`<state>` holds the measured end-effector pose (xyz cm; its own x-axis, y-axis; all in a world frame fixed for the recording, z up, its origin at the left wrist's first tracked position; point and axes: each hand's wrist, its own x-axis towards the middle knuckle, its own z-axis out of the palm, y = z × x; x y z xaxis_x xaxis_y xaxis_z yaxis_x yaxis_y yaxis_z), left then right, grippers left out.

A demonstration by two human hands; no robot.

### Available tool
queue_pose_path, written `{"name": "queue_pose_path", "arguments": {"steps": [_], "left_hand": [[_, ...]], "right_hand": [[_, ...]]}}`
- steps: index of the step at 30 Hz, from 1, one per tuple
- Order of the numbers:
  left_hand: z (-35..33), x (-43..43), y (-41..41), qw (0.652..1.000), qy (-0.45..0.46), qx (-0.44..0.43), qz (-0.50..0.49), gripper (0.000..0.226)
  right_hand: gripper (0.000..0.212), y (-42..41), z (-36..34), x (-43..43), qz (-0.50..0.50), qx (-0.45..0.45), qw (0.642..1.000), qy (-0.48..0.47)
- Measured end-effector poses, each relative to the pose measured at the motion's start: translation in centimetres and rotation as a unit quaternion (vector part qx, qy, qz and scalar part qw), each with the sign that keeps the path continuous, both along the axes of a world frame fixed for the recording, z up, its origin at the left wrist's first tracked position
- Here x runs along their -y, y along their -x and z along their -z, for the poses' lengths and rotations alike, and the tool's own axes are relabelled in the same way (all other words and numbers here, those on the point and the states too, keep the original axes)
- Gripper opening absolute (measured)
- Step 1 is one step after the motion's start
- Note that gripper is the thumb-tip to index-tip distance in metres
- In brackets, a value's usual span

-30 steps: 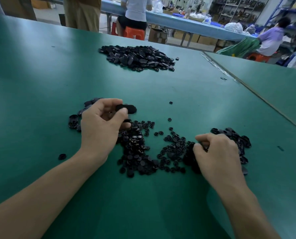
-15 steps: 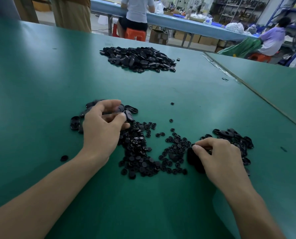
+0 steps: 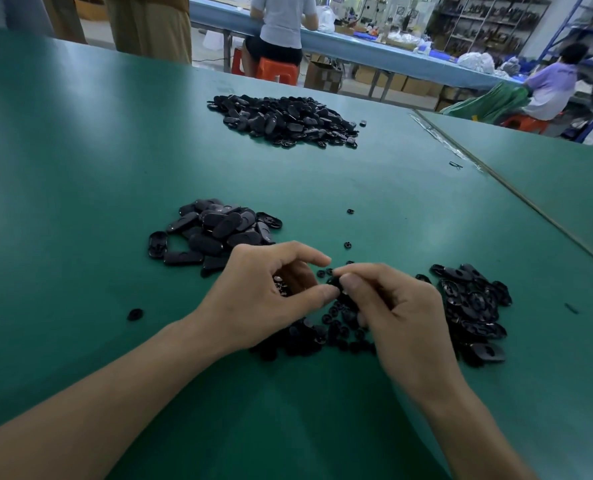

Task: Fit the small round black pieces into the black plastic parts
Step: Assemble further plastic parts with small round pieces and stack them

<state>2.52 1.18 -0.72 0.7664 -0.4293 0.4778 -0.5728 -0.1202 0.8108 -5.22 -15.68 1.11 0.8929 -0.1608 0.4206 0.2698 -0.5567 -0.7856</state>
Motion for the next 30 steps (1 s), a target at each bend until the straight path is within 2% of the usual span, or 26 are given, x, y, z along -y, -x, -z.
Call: {"name": "queue_pose_path", "arguments": {"steps": [4,6,13,20,25,30], "left_hand": [[0.09,0.16,-0.06,1.000,0.014,0.002,-0.006,0.021],[0.05,0.09,-0.15,1.000,0.023,-0.014,-0.002,0.017],[0.00,0.09,-0.39,0.993,0.070,-0.100,0.003,0.012],[0.10,0.12,-0.58,0.989,0.074,-0.128,0.021,0.009],[0.02,0.06,-0.55,0.986,0.079,-0.141,0.039,0.019],[-0.09,0.11,-0.31,0.990,0.065,-0.123,0.032,0.008]], "right_hand": [[0.035,-0.04,0.43,-0.09,-0.036,-0.042,0.995,-0.082],[0.038,-0.10,0.67,-0.21,-0.035,-0.065,0.991,-0.110],[0.012,-0.19,0.73,0.08,0.003,-0.078,0.989,-0.124],[0.010,-0.23,0.70,-0.09,0.002,-0.071,0.980,-0.187],[0.010,-0.26,0.71,-0.30,-0.001,-0.070,0.978,-0.197],[0.012,-0.30,0.77,-0.30,-0.001,-0.048,0.978,-0.202]]}}
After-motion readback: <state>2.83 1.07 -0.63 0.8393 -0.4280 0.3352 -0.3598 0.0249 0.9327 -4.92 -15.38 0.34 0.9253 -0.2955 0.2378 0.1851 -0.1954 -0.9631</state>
